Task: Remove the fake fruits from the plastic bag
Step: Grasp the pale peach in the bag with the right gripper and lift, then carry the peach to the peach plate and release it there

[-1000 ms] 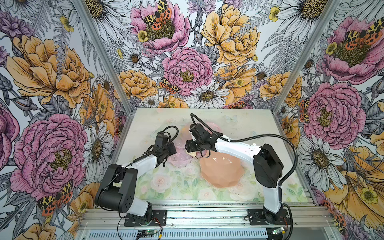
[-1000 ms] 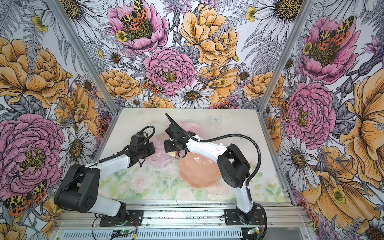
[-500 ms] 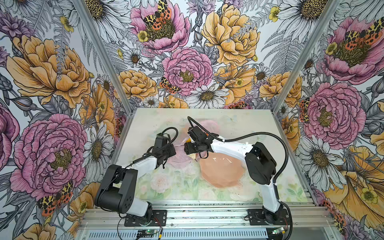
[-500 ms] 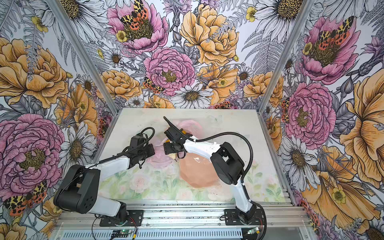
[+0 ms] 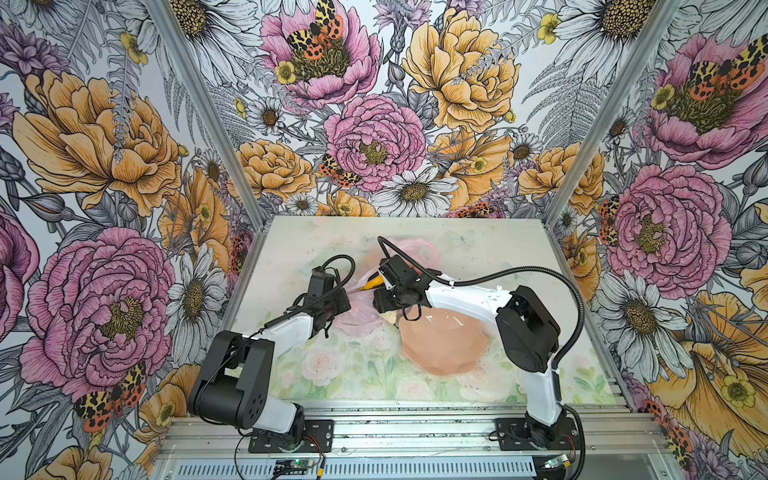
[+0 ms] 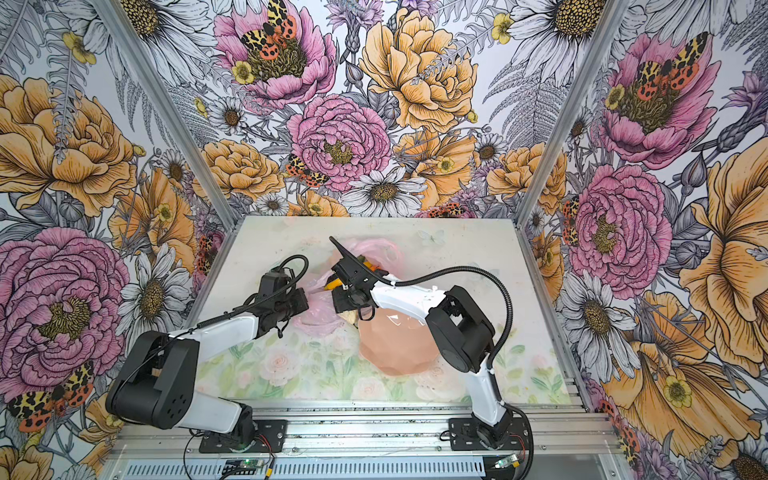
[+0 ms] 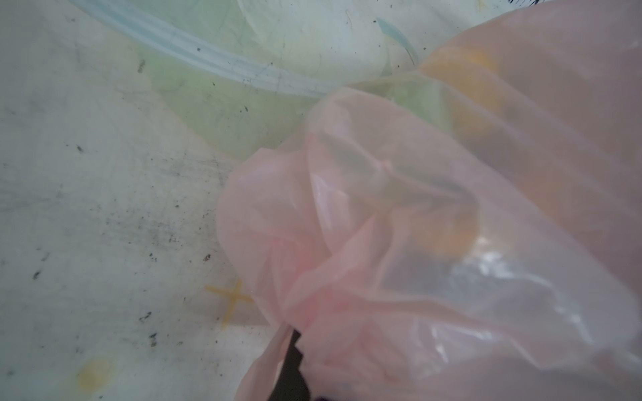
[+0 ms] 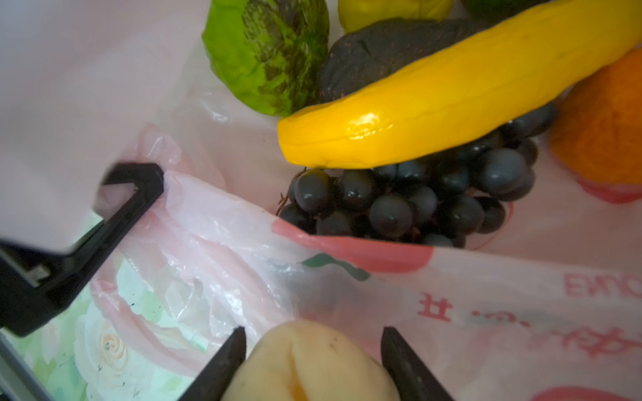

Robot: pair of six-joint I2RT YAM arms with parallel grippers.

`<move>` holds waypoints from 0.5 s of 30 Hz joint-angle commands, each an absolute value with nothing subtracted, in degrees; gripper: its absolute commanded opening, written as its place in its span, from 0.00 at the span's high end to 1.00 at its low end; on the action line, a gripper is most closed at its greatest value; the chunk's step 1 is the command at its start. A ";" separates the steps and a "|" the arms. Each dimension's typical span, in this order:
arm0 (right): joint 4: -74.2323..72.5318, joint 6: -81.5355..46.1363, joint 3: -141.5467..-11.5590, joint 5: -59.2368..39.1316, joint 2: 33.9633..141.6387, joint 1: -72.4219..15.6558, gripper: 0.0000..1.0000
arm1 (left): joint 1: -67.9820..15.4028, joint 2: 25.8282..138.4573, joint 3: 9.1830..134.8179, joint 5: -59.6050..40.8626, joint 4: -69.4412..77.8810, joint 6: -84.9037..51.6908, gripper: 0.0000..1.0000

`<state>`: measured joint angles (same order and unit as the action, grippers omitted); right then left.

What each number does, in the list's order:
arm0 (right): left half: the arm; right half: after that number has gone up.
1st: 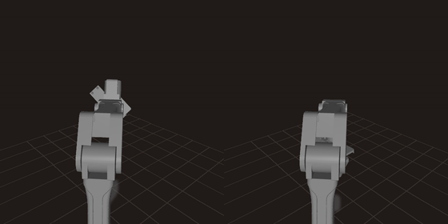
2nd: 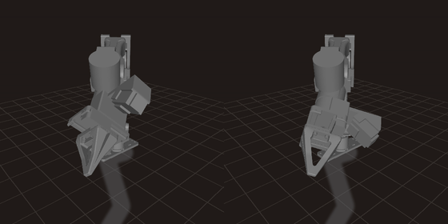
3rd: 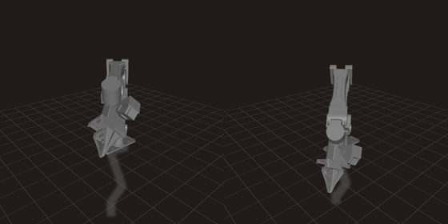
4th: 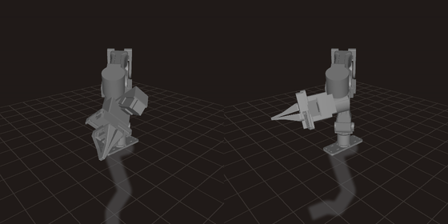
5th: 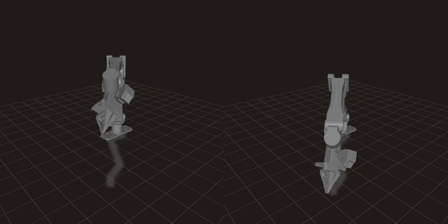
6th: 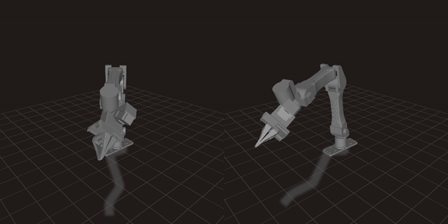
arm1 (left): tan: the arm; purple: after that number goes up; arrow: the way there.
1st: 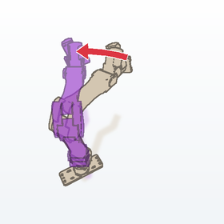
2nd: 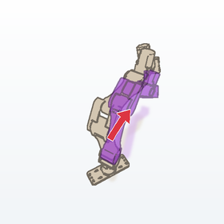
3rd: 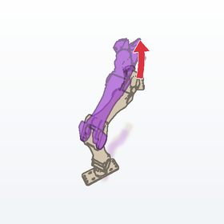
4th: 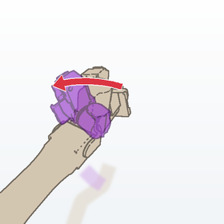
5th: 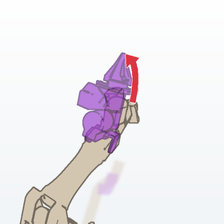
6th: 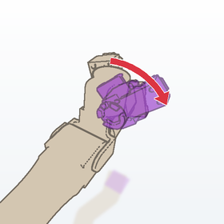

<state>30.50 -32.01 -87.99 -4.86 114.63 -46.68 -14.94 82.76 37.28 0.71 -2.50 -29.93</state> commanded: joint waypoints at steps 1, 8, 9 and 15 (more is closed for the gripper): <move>31.33 -31.90 -87.16 -6.33 107.84 -46.35 0.43 | -16.74 80.43 38.12 6.65 -3.74 -27.26 1.00; 35.08 -30.99 -85.13 -7.93 101.21 -45.72 0.44 | -16.96 80.51 38.28 9.11 -3.64 -25.17 1.00; 35.94 -30.71 -84.65 -7.63 100.34 -45.76 0.44 | -16.97 80.51 38.30 9.42 -3.55 -24.83 1.00; 40.19 -30.59 -79.82 -6.86 96.63 -43.52 0.44 | -16.79 79.83 37.66 10.11 -3.10 -23.05 1.00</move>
<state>35.94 -31.40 -81.93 -7.38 98.37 -44.47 -16.93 81.19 37.34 8.03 -3.33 -25.23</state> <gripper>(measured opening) 0.582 0.050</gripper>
